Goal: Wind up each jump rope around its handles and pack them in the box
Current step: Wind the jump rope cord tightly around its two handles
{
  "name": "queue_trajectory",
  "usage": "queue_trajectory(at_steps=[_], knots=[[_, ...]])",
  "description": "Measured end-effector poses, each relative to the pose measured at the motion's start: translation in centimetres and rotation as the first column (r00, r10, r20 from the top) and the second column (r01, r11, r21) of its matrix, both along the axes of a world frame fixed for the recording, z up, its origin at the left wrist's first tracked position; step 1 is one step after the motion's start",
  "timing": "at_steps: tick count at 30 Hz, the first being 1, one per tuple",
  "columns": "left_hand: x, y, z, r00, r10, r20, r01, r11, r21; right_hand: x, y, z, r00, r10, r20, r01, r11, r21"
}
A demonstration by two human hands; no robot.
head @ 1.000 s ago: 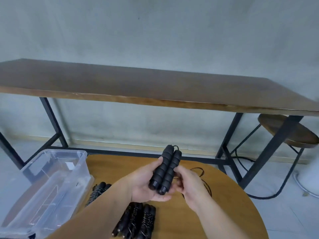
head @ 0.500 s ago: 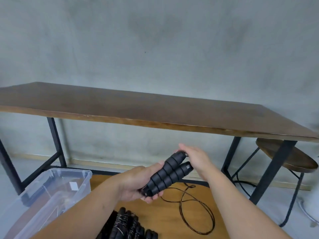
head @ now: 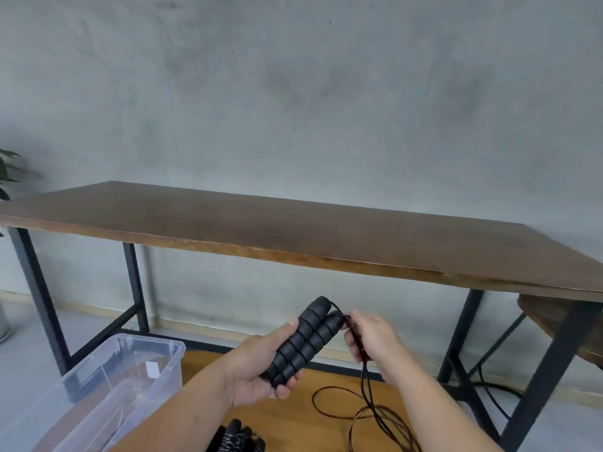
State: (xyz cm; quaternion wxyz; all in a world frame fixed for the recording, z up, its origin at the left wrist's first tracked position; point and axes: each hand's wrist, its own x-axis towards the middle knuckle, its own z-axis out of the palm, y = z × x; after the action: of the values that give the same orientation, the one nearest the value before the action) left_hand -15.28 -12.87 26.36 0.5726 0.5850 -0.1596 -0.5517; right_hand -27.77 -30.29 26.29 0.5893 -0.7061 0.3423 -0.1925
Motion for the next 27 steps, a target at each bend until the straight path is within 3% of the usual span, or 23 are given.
queue_trajectory(at_steps=[2, 4, 6, 8, 12, 17, 22, 27], knots=[[-0.7, -0.6, -0.3, 0.994, 0.065, 0.087, -0.068, 0.997, 0.026, -0.1, 0.0, -0.3, 0.999, -0.03, -0.029, 0.033, 0.996, 0.086], [-1.4, -1.1, -0.5, 0.95, 0.101, 0.296, -0.127, 0.989, 0.071, -0.2, -0.4, -0.6, 0.995, -0.066, -0.074, 0.074, 0.991, 0.11], [-1.3, -1.5, -1.0, 0.796, 0.05, 0.603, -0.173, 0.974, 0.148, -0.2, -0.9, -0.7, 0.984, -0.118, -0.137, 0.129, 0.989, 0.074], [-1.0, -2.0, -1.5, 0.707, 0.054, 0.705, -0.23, 0.961, 0.157, 0.0, -1.1, -1.1, 0.972, -0.121, -0.201, 0.115, 0.993, -0.037], [-1.5, -3.5, -2.1, 0.814, 0.235, 0.532, -0.321, 0.944, 0.074, 1.1, 0.7, -2.5, 0.993, -0.047, -0.112, 0.037, 0.995, -0.09], [-2.4, -5.6, -2.3, 0.917, 0.377, 0.131, -0.381, 0.924, 0.004, 1.9, 4.1, -4.1, 0.999, -0.027, 0.031, 0.017, 0.956, 0.292], [-1.2, -5.5, -3.1, 0.948, 0.319, 0.002, -0.319, 0.948, 0.002, 1.7, 4.7, -4.0, 1.0, 0.025, -0.006, -0.019, 0.865, 0.502], [0.9, -4.3, -2.9, 0.979, 0.108, -0.174, -0.112, 0.994, -0.017, 1.3, 5.1, -4.3, 0.982, 0.179, 0.053, -0.16, 0.653, 0.741]])
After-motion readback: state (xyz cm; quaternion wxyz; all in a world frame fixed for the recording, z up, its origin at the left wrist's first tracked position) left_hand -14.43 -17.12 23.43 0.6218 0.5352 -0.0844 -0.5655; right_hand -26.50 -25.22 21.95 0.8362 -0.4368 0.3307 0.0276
